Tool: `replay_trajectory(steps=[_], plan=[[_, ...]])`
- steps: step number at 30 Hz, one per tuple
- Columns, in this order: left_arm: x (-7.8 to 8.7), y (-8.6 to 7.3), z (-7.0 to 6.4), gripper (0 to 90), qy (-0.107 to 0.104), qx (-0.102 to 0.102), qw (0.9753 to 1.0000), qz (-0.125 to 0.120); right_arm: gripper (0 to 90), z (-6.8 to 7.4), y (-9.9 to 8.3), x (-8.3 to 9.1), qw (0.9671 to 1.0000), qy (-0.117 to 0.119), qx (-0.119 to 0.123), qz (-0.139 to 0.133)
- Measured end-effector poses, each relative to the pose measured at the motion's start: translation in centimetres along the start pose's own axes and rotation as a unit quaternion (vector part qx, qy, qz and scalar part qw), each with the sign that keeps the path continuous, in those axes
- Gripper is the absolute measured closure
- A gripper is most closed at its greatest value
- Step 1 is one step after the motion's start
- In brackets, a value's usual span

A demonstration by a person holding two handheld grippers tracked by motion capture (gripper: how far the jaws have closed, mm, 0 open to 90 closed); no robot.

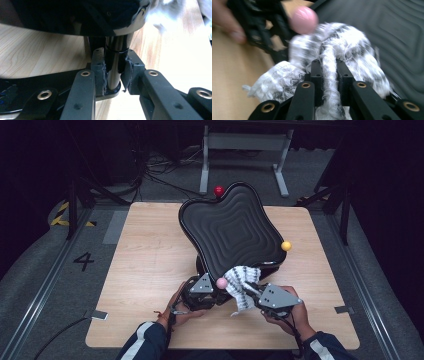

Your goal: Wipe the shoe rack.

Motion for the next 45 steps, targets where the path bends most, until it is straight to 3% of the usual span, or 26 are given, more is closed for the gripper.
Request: replay_trajectory(steps=[6, 11, 19, 24, 27, 30, 37, 45], plan=[[0.0, 0.1, 0.0, 73.5, 0.001, -0.008, 1.0, 0.001, 79.4, -3.8, -2.6, 0.2, 0.998, -0.053, -0.026, 0.025], [0.0, 0.0, 0.0, 73.5, 0.0, -0.007, 1.0, 0.002, 79.4, -6.5, -4.5, 1.3, 0.9937, -0.094, -0.044, 0.042], [0.1, 0.0, 0.0, 73.4, -0.002, -0.006, 1.0, 0.003, 79.2, -9.7, -7.5, 3.0, 0.9857, -0.135, -0.08, 0.063], [0.1, 0.0, 0.0, 73.5, -0.002, -0.005, 1.0, 0.002, 79.0, -10.9, -9.2, 3.4, 0.981, -0.149, -0.094, 0.081], [0.1, 0.0, 0.0, 73.4, -0.002, -0.005, 1.0, 0.002, 78.9, -11.4, -9.7, 3.5, 0.9789, -0.156, -0.102, 0.084], [0.0, 0.1, 0.0, 73.4, -0.002, -0.005, 1.0, 0.001, 78.7, -11.5, -9.8, 3.4, 0.9788, -0.155, -0.106, 0.082], [0.0, 0.0, 0.0, 73.5, -0.004, -0.008, 0.9999, 0.004, 78.8, -10.4, -8.4, 2.9, 0.9823, -0.157, -0.065, 0.079], [0.0, 0.0, 0.0, 73.4, -0.004, -0.008, 1.0, 0.003, 78.7, -9.4, -7.2, 2.4, 0.9873, -0.129, -0.072, 0.059]])
Point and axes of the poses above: each handheld gripper's, and its own axes: x roughly backward along the jaws, y roughly out of its top, z roughly to its left, the point moved 7 cm from there along -x, roughly forward along the jaws, and after that the axes turned 4 degrees about y, right-handed, at the moved point
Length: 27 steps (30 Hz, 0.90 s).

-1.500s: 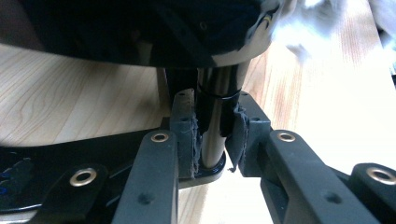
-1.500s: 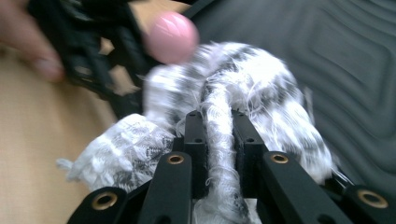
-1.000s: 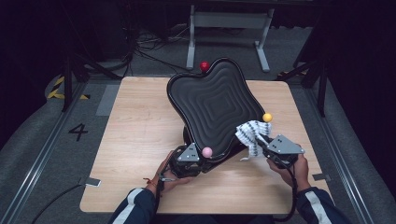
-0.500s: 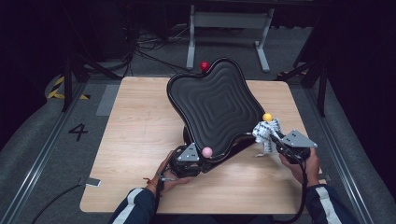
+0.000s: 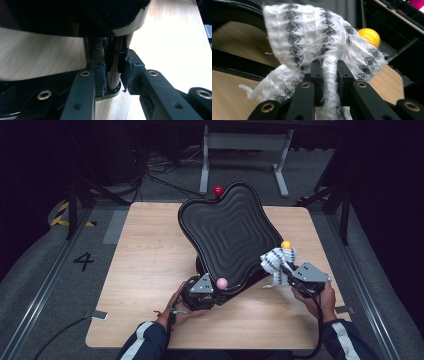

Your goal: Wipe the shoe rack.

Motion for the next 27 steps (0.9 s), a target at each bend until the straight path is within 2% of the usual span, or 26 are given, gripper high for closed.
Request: replay_trajectory(steps=[4, 10, 18, 20, 27], plan=[[0.0, 0.0, 0.0, 73.4, -0.001, 0.0, 1.0, 0.001, 78.8, 0.7, 0.8, 0.0, 0.9996, 0.021, -0.013, -0.011], [0.0, 0.0, 0.0, 73.4, -0.001, 0.001, 1.0, 0.001, 78.8, 2.9, 2.3, 0.0, 0.9984, 0.052, 0.005, -0.021], [0.0, 0.0, -0.1, 73.4, 0.0, 0.004, 1.0, -0.001, 78.8, 6.9, 4.4, 0.1, 0.9939, 0.093, 0.047, -0.035], [0.0, 0.0, -0.1, 73.4, 0.0, 0.005, 1.0, -0.001, 78.8, 7.3, 4.6, 0.1, 0.9933, 0.098, 0.049, -0.036], [-0.1, 0.0, -0.1, 73.4, 0.0, 0.006, 1.0, -0.003, 78.8, 10.2, 5.7, 0.5, 0.9877, 0.126, 0.082, -0.042]])
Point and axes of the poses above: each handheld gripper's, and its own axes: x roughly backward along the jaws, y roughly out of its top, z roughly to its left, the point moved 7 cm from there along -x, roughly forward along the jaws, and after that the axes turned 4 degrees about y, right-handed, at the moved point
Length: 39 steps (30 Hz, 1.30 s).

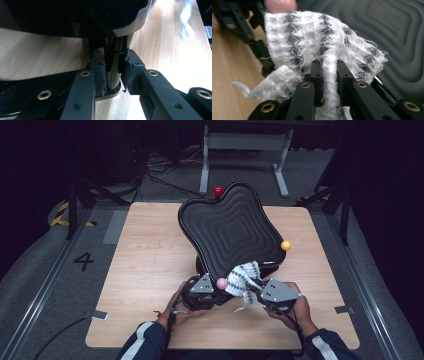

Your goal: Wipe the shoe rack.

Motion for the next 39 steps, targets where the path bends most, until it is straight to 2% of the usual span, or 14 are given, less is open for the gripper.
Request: replay_trajectory(steps=[4, 8, 11, 14, 18, 19, 20, 26, 30, 35, 39], plan=[[0.0, 0.0, 0.0, 73.4, 0.001, 0.0, 1.0, 0.0, 78.4, 1.3, 0.8, 0.0, 0.9998, 0.019, 0.006, -0.005], [0.0, 0.0, 0.1, 73.4, 0.0, -0.003, 1.0, 0.002, 78.3, 1.7, 1.1, -0.1, 0.9997, 0.023, 0.011, -0.006], [0.0, 0.0, 0.0, 73.4, -0.001, 0.001, 1.0, -0.001, 78.6, 1.4, 1.0, -0.1, 0.9998, 0.016, 0.014, -0.005], [0.0, 0.0, 0.1, 73.5, -0.001, 0.0, 1.0, 0.001, 79.1, 0.5, 0.6, -0.1, 0.9999, -0.004, 0.016, 0.0], [0.0, 0.0, 0.1, 73.5, -0.004, 0.001, 1.0, 0.0, 79.2, -1.1, -0.1, -0.1, 0.9997, -0.024, -0.003, 0.005], [0.0, 0.0, 0.1, 73.5, -0.006, 0.002, 1.0, -0.001, 79.3, -2.0, -0.6, -0.1, 0.9992, -0.036, -0.011, 0.01], [0.0, 0.0, 0.1, 73.5, -0.007, 0.002, 1.0, -0.001, 79.3, -2.0, -0.6, -0.1, 0.9992, -0.036, -0.011, 0.01], [0.0, 0.0, 0.1, 73.5, -0.008, 0.003, 1.0, -0.002, 79.3, -5.0, -2.5, 0.2, 0.9961, -0.076, -0.036, 0.028], [-0.1, 0.1, 0.1, 73.5, -0.009, 0.004, 0.9999, -0.002, 79.5, -6.6, -3.9, 0.5, 0.994, -0.087, -0.057, 0.034], [-0.2, 0.1, 0.0, 73.5, -0.013, 0.004, 0.9999, -0.004, 79.5, -7.2, -4.4, 0.9, 0.9924, -0.101, -0.059, 0.037], [-0.2, 0.1, 0.0, 73.5, -0.011, 0.004, 0.9999, -0.003, 79.5, -8.1, -5.2, 1.6, 0.9897, -0.116, -0.072, 0.043]])
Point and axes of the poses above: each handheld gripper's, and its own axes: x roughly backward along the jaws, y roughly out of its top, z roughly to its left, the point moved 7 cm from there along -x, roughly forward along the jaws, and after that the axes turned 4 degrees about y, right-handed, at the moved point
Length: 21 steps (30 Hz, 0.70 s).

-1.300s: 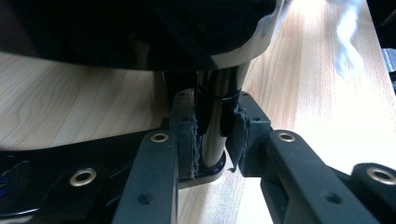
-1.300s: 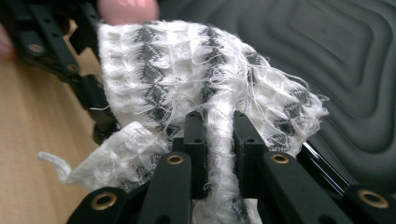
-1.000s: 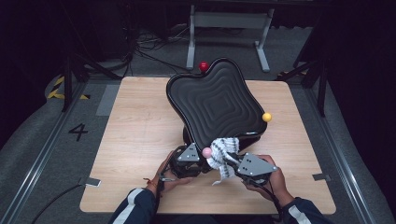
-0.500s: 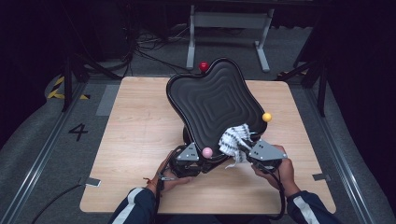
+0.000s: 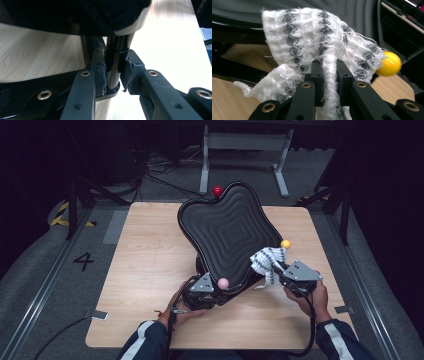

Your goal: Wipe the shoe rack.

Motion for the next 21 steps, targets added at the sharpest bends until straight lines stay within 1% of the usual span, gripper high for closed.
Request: replay_trajectory(steps=[6, 8, 11, 13, 15, 16, 18, 19, 20, 21], plan=[[0.0, 0.0, 0.0, 73.5, 0.001, 0.001, 1.0, -0.002, 79.6, -2.0, -1.6, 0.2, 0.9995, -0.023, -0.017, 0.015], [0.0, 0.0, -0.1, 73.5, 0.003, 0.005, 1.0, -0.001, 79.7, -2.6, -2.2, 0.1, 0.9989, -0.028, -0.029, 0.022], [0.0, 0.0, 0.0, 73.5, 0.004, -0.003, 1.0, 0.004, 79.6, -3.4, -3.0, 0.1, 0.998, -0.037, -0.04, 0.031], [0.0, 0.0, 0.0, 73.5, 0.003, -0.003, 1.0, 0.0, 79.5, -3.9, -3.4, 0.0, 0.9975, -0.04, -0.047, 0.036], [0.0, 0.0, 0.0, 73.5, 0.004, -0.003, 1.0, 0.005, 79.5, -4.1, -3.6, -0.1, 0.9972, -0.041, -0.052, 0.037], [0.0, 0.0, 0.0, 73.5, 0.002, -0.002, 1.0, -0.001, 79.5, -4.1, -3.6, -0.2, 0.9972, -0.039, -0.054, 0.035], [0.0, 0.0, 0.0, 73.4, 0.002, -0.002, 1.0, -0.001, 79.5, -4.1, -3.6, -0.2, 0.9972, -0.038, -0.055, 0.035], [0.0, 0.0, -0.1, 73.4, 0.004, -0.002, 1.0, 0.003, 79.5, -4.0, -3.5, -0.2, 0.9972, -0.039, -0.054, 0.034], [0.0, 0.0, -0.1, 73.5, 0.003, -0.002, 1.0, 0.003, 79.5, -3.6, -3.1, -0.1, 0.9976, -0.032, -0.055, 0.026], [0.0, 0.0, -0.1, 73.5, 0.003, -0.002, 1.0, 0.003, 79.5, -3.6, -3.1, -0.1, 0.9976, -0.032, -0.055, 0.026]])
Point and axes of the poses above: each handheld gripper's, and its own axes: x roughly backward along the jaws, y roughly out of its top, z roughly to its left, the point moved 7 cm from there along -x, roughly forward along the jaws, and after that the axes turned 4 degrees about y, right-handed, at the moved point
